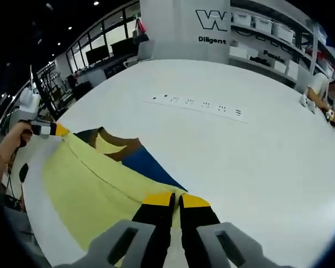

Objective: Fold the garment on the visible template until the final outline fits inside the template.

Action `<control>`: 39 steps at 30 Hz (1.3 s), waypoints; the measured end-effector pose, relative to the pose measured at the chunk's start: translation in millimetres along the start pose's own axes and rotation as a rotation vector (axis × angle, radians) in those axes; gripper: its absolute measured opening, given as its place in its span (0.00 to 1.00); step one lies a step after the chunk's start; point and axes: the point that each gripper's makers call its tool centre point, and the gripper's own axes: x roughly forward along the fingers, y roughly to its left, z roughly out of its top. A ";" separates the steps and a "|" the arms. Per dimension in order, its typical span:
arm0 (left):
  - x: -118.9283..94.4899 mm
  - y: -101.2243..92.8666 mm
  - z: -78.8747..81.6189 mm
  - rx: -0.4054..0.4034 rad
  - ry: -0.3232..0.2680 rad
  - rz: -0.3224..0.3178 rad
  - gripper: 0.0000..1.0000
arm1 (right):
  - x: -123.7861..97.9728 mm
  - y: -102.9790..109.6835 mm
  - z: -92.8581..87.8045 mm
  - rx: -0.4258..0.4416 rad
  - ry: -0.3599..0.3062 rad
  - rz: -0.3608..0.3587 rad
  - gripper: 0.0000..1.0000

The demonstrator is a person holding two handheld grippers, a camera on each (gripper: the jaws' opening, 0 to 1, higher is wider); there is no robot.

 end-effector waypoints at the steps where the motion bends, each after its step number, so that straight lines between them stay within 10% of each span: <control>1: -1.6 0.9 -1.3 0.033 0.002 0.003 0.05 | -0.6 0.3 0.0 -0.013 -0.010 0.000 0.05; 8: -18.4 -2.4 -6.3 0.141 -0.059 0.000 0.16 | -11.2 7.2 1.8 -0.127 -0.077 0.013 0.32; 14: -23.2 -11.5 -16.7 0.229 -0.077 -0.047 0.38 | -13.6 10.2 -7.7 -0.154 -0.077 0.030 0.33; 25: -8.1 -0.2 -20.4 0.307 -0.056 0.000 0.38 | 0.2 -2.5 -14.2 -0.256 -0.048 -0.029 0.30; 39: 7.3 14.5 14.0 0.033 -0.183 0.028 0.30 | 6.4 -25.2 24.2 -0.028 -0.153 -0.090 0.25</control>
